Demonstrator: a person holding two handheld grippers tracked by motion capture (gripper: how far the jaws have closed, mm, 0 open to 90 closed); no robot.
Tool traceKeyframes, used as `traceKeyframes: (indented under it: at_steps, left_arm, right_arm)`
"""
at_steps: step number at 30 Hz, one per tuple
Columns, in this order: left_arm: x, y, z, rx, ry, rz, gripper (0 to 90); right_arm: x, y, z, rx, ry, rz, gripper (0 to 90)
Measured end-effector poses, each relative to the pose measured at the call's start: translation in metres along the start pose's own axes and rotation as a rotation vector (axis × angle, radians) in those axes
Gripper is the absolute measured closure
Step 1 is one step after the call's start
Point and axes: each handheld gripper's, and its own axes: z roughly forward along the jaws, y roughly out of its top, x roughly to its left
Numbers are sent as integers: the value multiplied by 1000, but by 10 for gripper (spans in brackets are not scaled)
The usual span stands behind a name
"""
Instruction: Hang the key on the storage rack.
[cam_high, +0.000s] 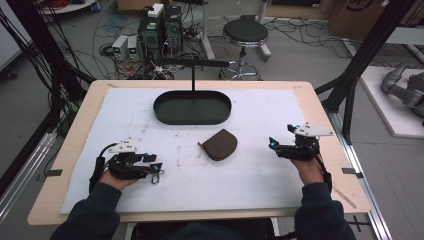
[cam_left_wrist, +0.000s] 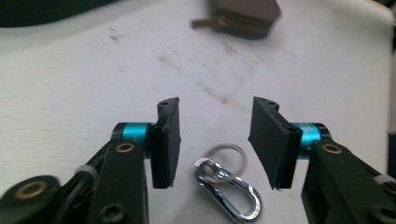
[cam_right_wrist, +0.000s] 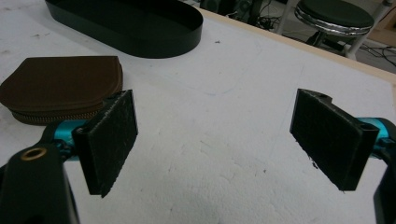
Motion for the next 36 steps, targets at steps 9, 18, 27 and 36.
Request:
traceKeyframes:
  at_steps: [9,18,27,36]
  left_arm:
    - [-2,-7,5,50,-16,70,532]
    - [3,-10,5,66,22,40,581]
    - [8,-11,2,53,54,-5,578]
    - [9,-10,-2,72,26,-8,757]
  right_arm:
    - [-2,-1,-2,-1,1,8,152]
    - [-1,-1,0,2,4,0,152]
    - [-1,-1,-1,5,2,-3,152]
    - [-1,-2,-3,3,0,5,153]
